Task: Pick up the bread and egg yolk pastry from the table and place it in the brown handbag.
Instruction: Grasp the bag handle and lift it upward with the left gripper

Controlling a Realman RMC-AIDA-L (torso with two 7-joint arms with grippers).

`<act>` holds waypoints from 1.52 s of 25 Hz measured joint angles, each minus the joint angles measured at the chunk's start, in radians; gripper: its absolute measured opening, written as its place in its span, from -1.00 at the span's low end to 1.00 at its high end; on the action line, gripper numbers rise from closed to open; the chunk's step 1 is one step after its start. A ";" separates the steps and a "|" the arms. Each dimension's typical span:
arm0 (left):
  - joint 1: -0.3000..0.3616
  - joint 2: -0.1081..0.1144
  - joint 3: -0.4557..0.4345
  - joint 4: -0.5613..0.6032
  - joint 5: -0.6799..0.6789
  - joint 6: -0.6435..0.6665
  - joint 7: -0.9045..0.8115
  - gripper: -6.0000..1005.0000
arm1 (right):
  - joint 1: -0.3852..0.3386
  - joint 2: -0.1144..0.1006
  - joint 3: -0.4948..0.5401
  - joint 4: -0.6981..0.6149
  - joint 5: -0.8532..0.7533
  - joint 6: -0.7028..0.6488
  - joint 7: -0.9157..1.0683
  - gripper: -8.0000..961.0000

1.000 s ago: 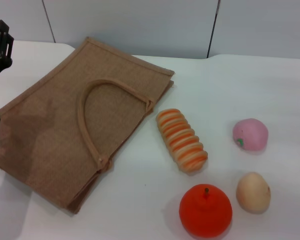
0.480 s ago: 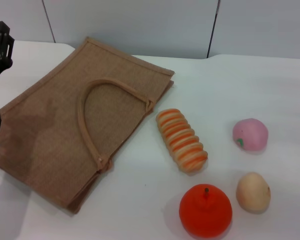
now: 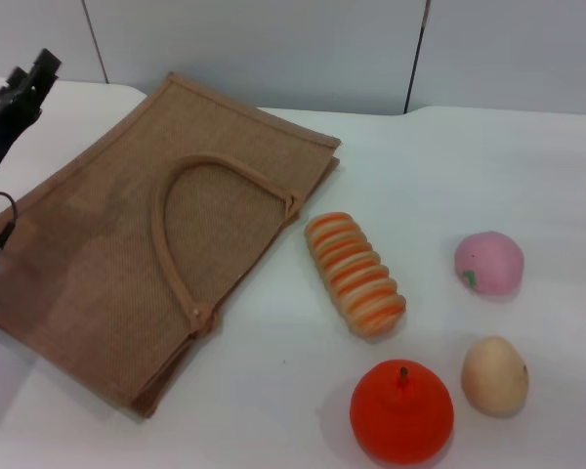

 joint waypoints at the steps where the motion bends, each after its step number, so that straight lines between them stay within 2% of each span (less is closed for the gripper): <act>1: 0.003 0.001 0.000 0.044 0.062 0.026 -0.085 0.21 | 0.001 0.000 0.000 0.000 0.000 0.005 0.000 0.77; 5: 0.004 0.004 0.000 0.226 0.335 0.099 -0.368 0.20 | 0.002 0.000 -0.002 -0.001 0.000 0.011 0.000 0.77; 8: -0.020 0.026 -0.001 0.316 0.563 0.122 -0.563 0.20 | 0.003 0.000 -0.002 -0.001 0.000 0.011 0.001 0.76; 13: -0.103 0.074 -0.002 0.356 0.894 0.129 -0.775 0.20 | 0.003 0.000 -0.001 -0.001 0.000 0.011 0.001 0.76; 17: -0.170 0.081 -0.005 0.360 1.088 0.152 -0.811 0.19 | 0.003 -0.001 -0.001 -0.001 0.000 0.011 0.001 0.75; 21: -0.219 0.071 -0.002 0.362 1.245 0.199 -0.851 0.19 | 0.003 -0.001 -0.001 -0.001 0.000 0.007 0.001 0.75; 28: -0.271 0.033 -0.002 0.365 1.415 0.259 -0.873 0.18 | 0.003 0.001 -0.001 -0.001 0.000 0.007 0.001 0.74; 29: -0.271 0.033 -0.002 0.365 1.415 0.259 -0.873 0.18 | 0.003 0.001 -0.001 -0.001 0.000 0.008 0.001 0.74; 30: -0.279 0.018 -0.002 0.371 1.448 0.284 -0.882 0.18 | 0.003 0.000 -0.001 -0.001 0.000 0.008 0.001 0.74; 38: -0.286 -0.008 -0.002 0.391 1.464 0.329 -0.867 0.17 | 0.003 0.000 -0.001 -0.001 0.000 0.009 0.001 0.73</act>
